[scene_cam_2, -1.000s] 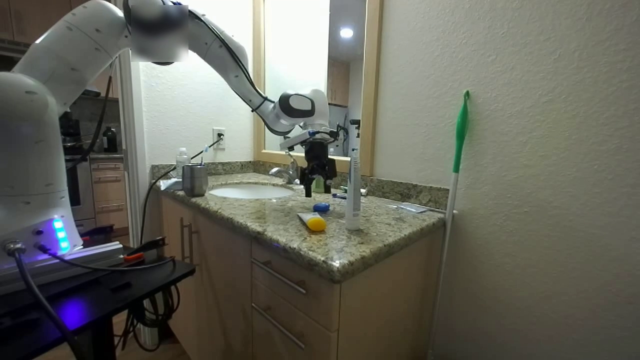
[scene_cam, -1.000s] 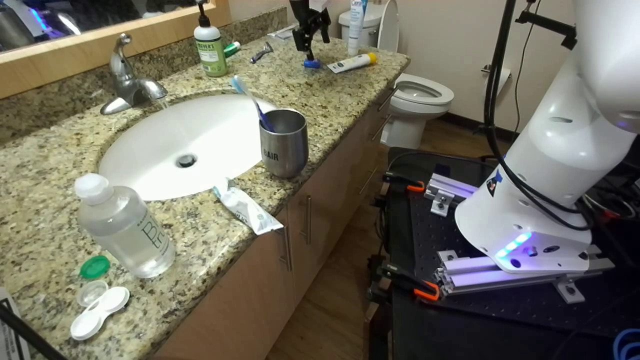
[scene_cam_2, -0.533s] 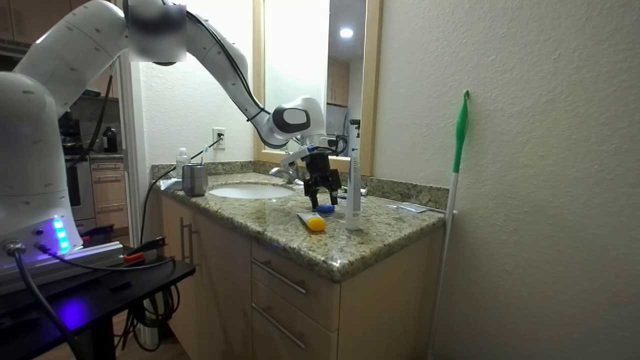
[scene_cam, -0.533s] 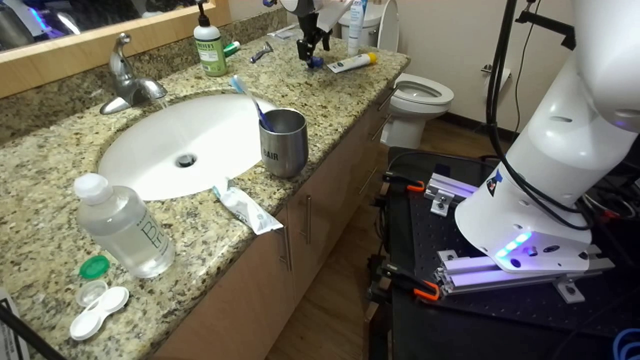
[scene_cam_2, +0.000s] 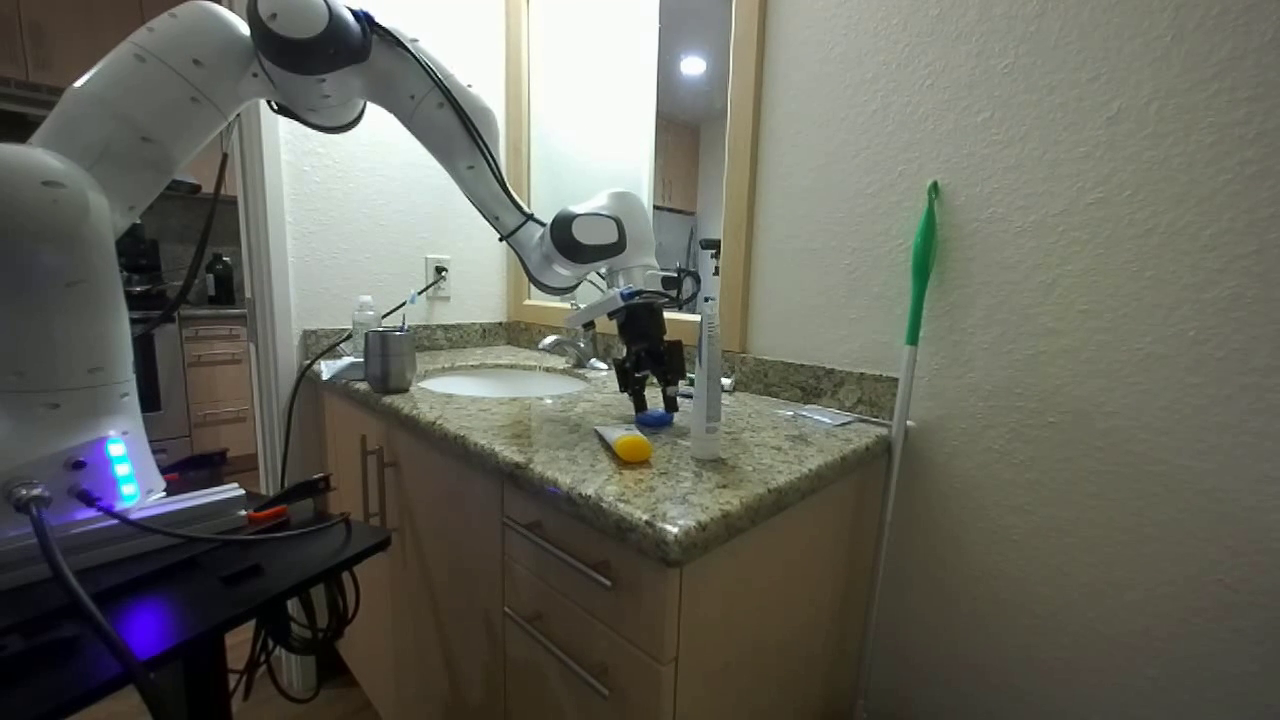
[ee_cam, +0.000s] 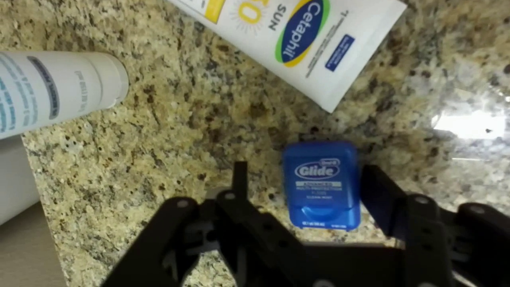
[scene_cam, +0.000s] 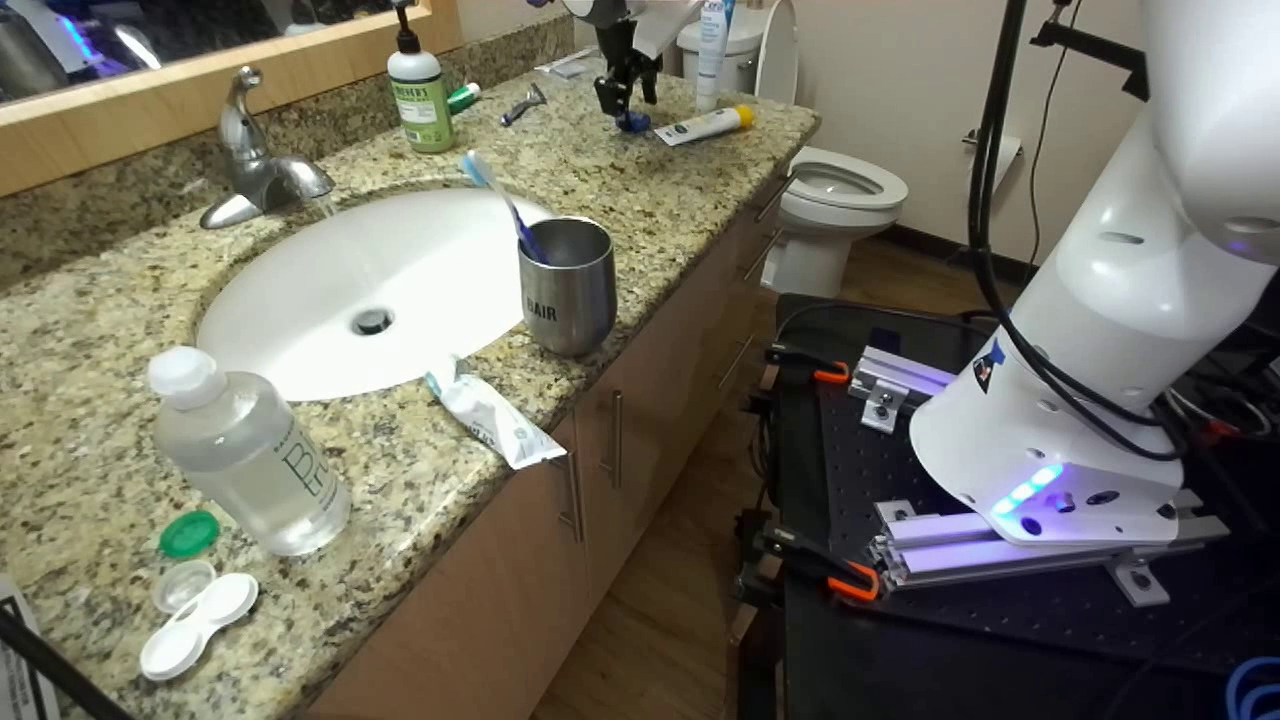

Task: Move the dental floss from the right to the left side of the counter

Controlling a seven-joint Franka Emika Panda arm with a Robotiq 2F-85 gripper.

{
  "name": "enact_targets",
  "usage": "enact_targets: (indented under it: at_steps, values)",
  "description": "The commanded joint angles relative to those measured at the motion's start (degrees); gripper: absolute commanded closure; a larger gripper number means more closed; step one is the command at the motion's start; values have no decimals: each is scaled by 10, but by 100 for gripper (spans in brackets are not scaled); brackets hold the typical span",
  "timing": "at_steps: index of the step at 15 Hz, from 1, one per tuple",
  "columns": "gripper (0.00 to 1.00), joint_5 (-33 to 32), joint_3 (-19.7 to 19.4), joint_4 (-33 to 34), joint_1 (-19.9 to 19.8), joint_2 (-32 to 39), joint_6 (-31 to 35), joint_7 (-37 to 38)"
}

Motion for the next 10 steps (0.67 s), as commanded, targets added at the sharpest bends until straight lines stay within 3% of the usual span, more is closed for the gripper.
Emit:
enact_targets:
  at_steps: [1,7,8,9,10]
  values:
    - [55,19,25,43,-32,15,-41,-25]
    - [97,59,52,109,-65,35,-141,-57]
    - [99,64,53,123,-68,40,-157,-56]
    - [60,68,51,143,-70,52,-181,-47]
    - [65,70,49,150,-73,52,-187,-42]
